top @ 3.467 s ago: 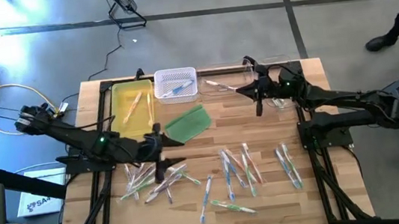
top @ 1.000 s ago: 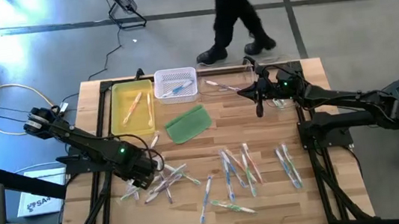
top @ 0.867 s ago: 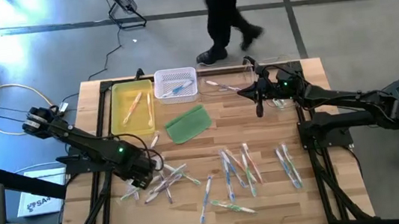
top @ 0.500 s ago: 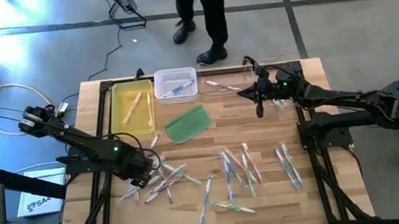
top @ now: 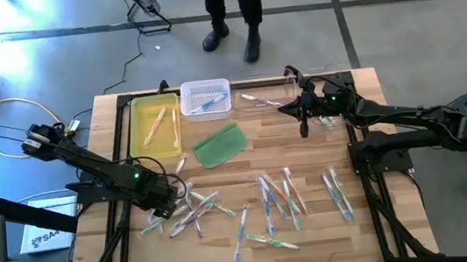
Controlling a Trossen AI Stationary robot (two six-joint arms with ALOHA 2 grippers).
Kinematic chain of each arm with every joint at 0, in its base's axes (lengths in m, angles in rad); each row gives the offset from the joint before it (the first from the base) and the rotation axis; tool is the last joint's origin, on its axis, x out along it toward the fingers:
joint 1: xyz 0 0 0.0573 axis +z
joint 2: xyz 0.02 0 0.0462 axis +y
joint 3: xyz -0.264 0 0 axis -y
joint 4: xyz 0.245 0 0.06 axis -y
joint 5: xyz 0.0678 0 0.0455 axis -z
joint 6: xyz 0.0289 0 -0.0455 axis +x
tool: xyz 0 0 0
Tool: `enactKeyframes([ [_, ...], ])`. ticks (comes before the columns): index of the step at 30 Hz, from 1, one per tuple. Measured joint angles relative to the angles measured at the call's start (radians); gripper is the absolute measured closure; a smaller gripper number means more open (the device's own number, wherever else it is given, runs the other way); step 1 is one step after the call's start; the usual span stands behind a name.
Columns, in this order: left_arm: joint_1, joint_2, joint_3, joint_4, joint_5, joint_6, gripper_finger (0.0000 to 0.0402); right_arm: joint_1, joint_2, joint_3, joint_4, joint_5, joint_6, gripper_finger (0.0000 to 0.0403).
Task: Pick & Place Toothbrushes
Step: Put the violet toothbrush into the left transparent bin
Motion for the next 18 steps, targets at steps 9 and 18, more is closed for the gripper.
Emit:
enactKeyframes([
  [9, 0.000, 0.000, 0.000, -0.002, -0.023, 0.008, 0.0183, 0.000, 0.000, 0.000, 0.000, 0.000, 0.000, 0.0401],
  [18, 0.000, 0.000, 0.000, -0.004, -0.024, 0.009, 0.0183, 0.000, 0.000, 0.000, 0.000, 0.000, 0.000, 0.0401],
])
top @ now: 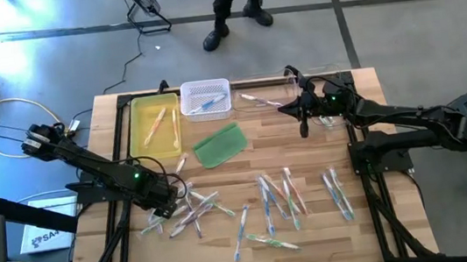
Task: Pick & Place Toothbrushes
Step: Put the violet toothbrush into the left transparent bin
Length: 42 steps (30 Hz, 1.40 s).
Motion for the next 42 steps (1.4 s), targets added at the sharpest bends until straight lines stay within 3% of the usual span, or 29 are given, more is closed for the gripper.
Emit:
enactKeyframes([
  [7, 0.000, 0.000, 0.000, -0.001, 0.000, 0.000, 0.0194, 0.000, 0.000, 0.000, 0.000, 0.000, 0.000, 0.0401],
  [19, 0.000, 0.000, 0.000, -0.018, -0.003, 0.000, 0.0309, 0.000, 0.000, 0.000, 0.000, 0.000, 0.000, 0.0401],
  [34, 0.000, 0.000, 0.001, -0.032, 0.035, -0.027, 0.0393, 0.000, 0.000, 0.000, -0.005, 0.000, 0.000, 0.0401],
  [42, 0.000, -0.003, 0.025, -0.046, 0.034, -0.025, 0.0398, 0.000, 0.000, 0.000, -0.019, 0.000, -0.001, 0.0401],
])
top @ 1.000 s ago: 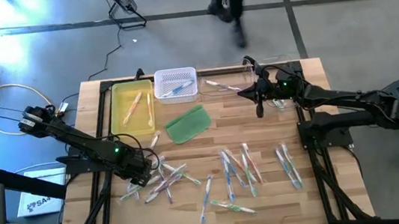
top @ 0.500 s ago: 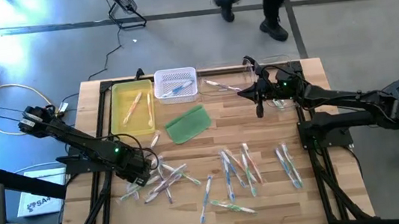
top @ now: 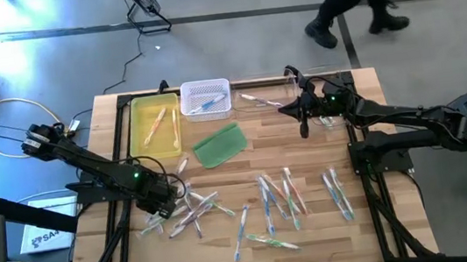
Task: Pick & Place Toothbrushes
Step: Put the violet toothbrush into the left transparent bin
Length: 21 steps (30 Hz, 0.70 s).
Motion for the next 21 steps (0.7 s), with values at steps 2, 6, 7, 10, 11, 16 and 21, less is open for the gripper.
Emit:
enactKeyframes([
  [2, 0.000, 0.000, 0.013, -0.019, -0.007, 0.007, 0.0398, 0.000, 0.000, 0.000, -0.010, 0.000, -0.001, 0.0401],
  [6, 0.000, -0.012, 0.044, -0.073, -0.025, 0.025, 0.0399, 0.000, 0.000, 0.000, -0.018, 0.000, -0.002, 0.0401],
  [7, 0.000, -0.015, 0.057, -0.084, -0.027, 0.025, 0.0399, 0.000, 0.000, 0.000, -0.018, 0.000, -0.002, 0.0401],
  [10, 0.000, -0.029, 0.102, -0.111, -0.054, 0.027, 0.0399, 0.000, 0.000, 0.000, -0.018, 0.000, -0.006, 0.0401],
  [11, 0.000, -0.034, 0.118, -0.116, -0.076, 0.037, 0.0399, 0.000, 0.000, 0.000, -0.018, 0.000, -0.008, 0.0401],
  [16, 0.000, -0.059, 0.203, -0.115, -0.288, 0.149, 0.0399, 0.000, 0.000, 0.000, -0.017, 0.000, -0.018, 0.0401],
  [21, 0.000, -0.066, 0.295, -0.108, -0.556, 0.309, 0.0399, 0.000, 0.000, 0.000, -0.015, -0.001, -0.018, 0.0401],
])
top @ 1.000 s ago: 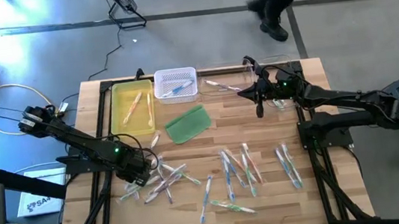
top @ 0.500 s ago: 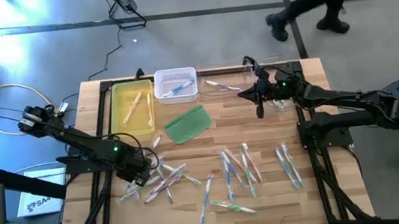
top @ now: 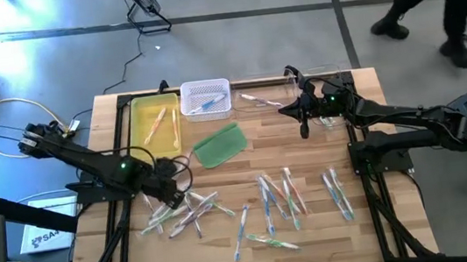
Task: Pick & Place Toothbrushes
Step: Put the violet toothbrush into the left transparent bin
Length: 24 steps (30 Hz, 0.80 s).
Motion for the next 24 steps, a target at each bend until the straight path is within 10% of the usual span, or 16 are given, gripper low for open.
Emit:
enactKeyframes([
  [11, 0.073, 0.000, 0.071, 0.191, -0.333, 0.439, 0.0399, 0.003, 0.000, 0.000, 0.150, -0.145, 0.025, 0.0401],
  [24, 0.418, 0.013, 0.071, 0.631, -0.152, 1.093, 0.0399, 0.005, 0.000, 0.000, 0.391, -0.250, 0.105, 0.0401],
])
